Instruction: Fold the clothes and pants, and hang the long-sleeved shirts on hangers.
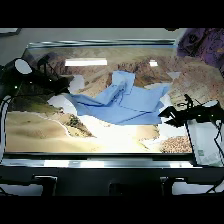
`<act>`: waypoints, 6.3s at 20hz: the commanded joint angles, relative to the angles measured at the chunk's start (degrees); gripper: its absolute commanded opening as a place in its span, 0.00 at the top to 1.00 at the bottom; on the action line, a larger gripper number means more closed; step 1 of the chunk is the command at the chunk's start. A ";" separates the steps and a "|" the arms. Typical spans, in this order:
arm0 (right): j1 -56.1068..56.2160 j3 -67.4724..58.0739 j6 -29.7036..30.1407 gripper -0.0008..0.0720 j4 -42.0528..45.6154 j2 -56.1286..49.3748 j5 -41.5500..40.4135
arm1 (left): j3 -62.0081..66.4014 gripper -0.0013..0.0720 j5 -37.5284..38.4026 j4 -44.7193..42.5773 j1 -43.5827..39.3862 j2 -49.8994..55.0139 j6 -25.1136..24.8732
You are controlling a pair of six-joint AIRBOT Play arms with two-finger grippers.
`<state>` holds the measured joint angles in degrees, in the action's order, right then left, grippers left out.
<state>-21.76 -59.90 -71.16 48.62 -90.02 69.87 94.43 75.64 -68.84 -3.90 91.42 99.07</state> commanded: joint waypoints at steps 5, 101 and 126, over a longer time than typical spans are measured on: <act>3.85 0.68 0.28 0.23 -2.25 -3.13 -3.37 | -0.02 0.96 -0.04 -0.02 0.00 0.00 0.00; -2.05 20.20 2.99 0.94 3.37 10.14 3.41 | -37.88 0.03 1.84 4.26 32.11 -19.96 -13.60; 13.62 7.15 1.29 0.94 -2.93 15.13 -4.52 | -46.82 0.96 -11.78 27.89 19.26 -17.59 -33.18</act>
<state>-14.35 -45.23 -68.20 45.41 -75.05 68.75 40.27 63.92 -42.41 16.97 74.89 64.64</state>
